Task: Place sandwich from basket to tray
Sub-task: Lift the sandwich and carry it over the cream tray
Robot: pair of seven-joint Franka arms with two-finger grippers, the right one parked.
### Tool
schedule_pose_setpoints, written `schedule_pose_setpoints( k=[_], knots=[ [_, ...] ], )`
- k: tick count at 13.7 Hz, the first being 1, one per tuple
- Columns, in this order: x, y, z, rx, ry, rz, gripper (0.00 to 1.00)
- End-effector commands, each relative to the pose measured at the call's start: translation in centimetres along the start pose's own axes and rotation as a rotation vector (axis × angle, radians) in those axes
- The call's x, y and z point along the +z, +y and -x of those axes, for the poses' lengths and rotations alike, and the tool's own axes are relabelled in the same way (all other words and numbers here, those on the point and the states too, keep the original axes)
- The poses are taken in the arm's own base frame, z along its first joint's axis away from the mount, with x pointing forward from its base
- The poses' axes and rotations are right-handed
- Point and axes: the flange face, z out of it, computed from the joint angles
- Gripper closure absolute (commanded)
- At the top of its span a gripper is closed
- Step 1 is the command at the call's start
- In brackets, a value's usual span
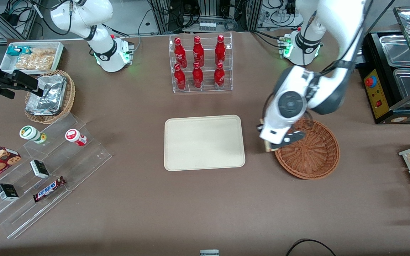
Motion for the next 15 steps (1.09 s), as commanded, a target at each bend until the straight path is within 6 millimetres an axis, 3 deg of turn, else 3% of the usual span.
schedule_pose_setpoints(
  k=[1, 4, 6, 9, 11, 13, 15],
  knots=[
    [0.2, 5.7, -0.7, 0.02, 0.004, 0.031, 0.95],
    [2.0, 11.6, 2.1, 0.012, 0.009, 0.034, 0.95],
    [2.8, 14.0, 2.5, 0.008, 0.021, 0.06, 0.95],
    [5.0, 17.8, 5.5, 0.021, 0.051, 0.091, 0.95],
    [6.5, 19.6, 7.1, 0.029, 0.065, 0.101, 0.95],
    [7.4, 20.7, 6.9, 0.007, 0.086, 0.098, 0.95],
    [8.2, 21.6, 7.9, 0.019, 0.089, 0.097, 0.95]
  ],
)
